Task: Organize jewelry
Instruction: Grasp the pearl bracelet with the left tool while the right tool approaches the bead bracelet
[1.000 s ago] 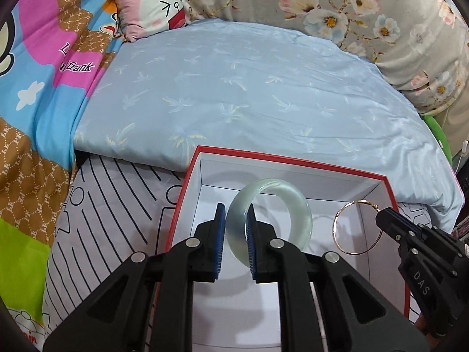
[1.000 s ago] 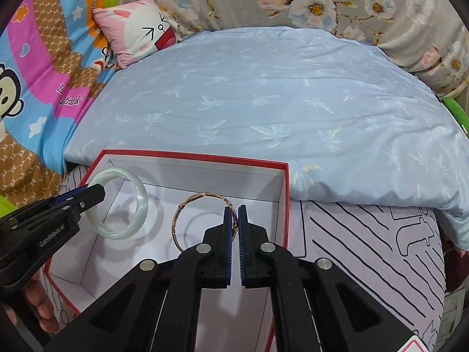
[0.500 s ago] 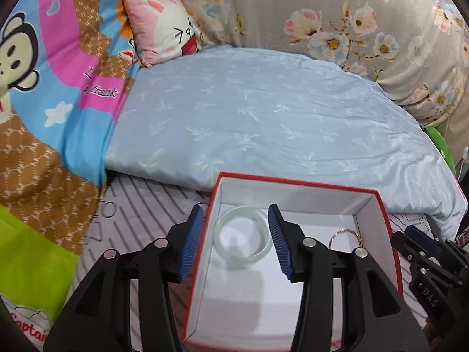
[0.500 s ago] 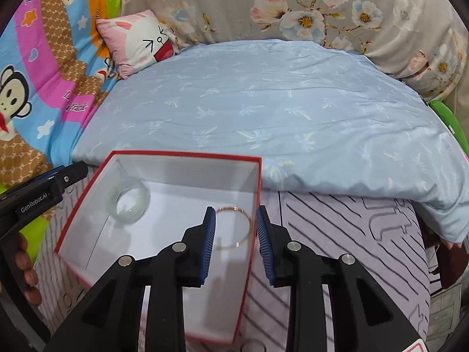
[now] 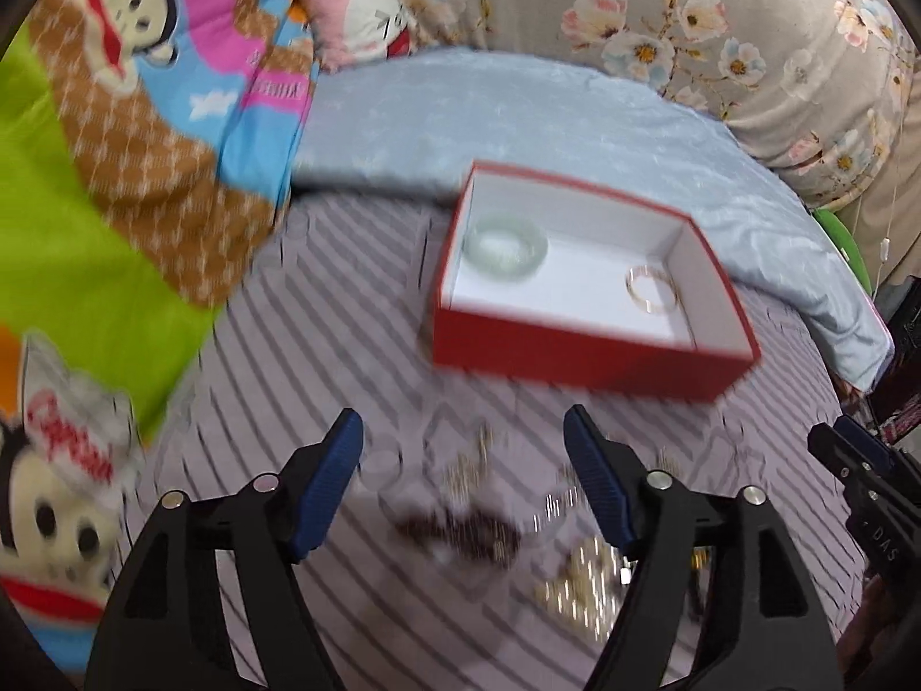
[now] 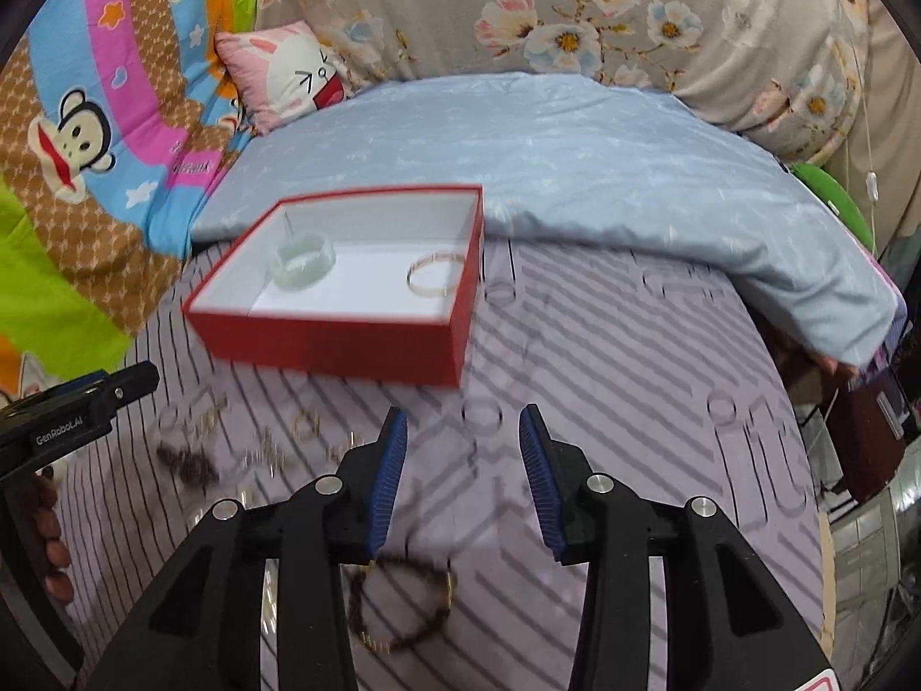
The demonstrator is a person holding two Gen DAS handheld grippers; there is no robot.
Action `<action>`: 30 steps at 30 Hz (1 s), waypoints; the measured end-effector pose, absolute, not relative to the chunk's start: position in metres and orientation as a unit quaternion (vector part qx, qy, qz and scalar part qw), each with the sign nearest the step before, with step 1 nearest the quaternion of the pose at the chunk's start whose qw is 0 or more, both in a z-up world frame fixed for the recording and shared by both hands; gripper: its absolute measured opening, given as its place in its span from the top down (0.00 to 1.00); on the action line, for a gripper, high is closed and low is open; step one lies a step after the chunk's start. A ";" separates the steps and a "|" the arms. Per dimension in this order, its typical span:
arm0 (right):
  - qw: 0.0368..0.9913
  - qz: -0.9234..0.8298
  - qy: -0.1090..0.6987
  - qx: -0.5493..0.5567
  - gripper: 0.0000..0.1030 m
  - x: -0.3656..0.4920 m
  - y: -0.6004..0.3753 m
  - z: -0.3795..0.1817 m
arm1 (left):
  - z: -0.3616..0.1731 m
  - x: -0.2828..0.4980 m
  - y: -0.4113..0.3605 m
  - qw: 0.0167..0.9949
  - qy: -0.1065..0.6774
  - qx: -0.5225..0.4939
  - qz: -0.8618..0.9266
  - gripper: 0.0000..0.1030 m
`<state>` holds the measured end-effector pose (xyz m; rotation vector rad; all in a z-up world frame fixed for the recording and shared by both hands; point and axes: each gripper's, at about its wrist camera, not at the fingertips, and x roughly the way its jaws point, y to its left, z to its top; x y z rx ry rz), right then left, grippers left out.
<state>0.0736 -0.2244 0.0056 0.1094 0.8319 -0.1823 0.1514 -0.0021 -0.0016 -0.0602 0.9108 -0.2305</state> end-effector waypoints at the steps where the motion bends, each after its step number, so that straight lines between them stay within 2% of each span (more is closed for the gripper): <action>1: 0.907 -0.093 0.408 0.054 0.61 0.067 -0.224 0.002 | -0.009 0.141 -0.001 0.883 0.453 -0.038 -0.112 0.32; 6: 0.897 -0.101 0.425 0.064 0.61 0.033 -0.224 -0.014 | -0.033 0.106 -0.019 0.857 0.495 -0.070 -0.128 0.27; 13: 0.890 -0.105 0.435 0.086 0.60 0.014 -0.230 -0.027 | -0.051 0.093 -0.061 0.856 0.505 -0.030 -0.104 0.26; 19: 0.889 -0.092 0.438 0.090 0.60 0.013 -0.227 -0.033 | -0.066 0.093 -0.063 0.863 0.499 0.008 -0.077 0.26; 24: 0.885 -0.086 0.447 0.095 0.60 0.015 -0.224 -0.041 | -0.068 0.088 -0.053 0.869 0.487 0.034 -0.081 0.43; 27: 0.885 -0.084 0.449 0.096 0.60 0.016 -0.222 -0.044 | -0.066 0.087 -0.046 0.870 0.484 0.041 -0.087 0.56; 29: 0.884 -0.084 0.450 0.097 0.60 0.016 -0.222 -0.045 | -0.065 0.086 -0.040 0.870 0.482 0.043 -0.088 0.68; 30: 0.883 -0.084 0.451 0.096 0.60 0.017 -0.221 -0.046 | -0.065 0.087 -0.037 0.870 0.483 0.041 -0.089 0.71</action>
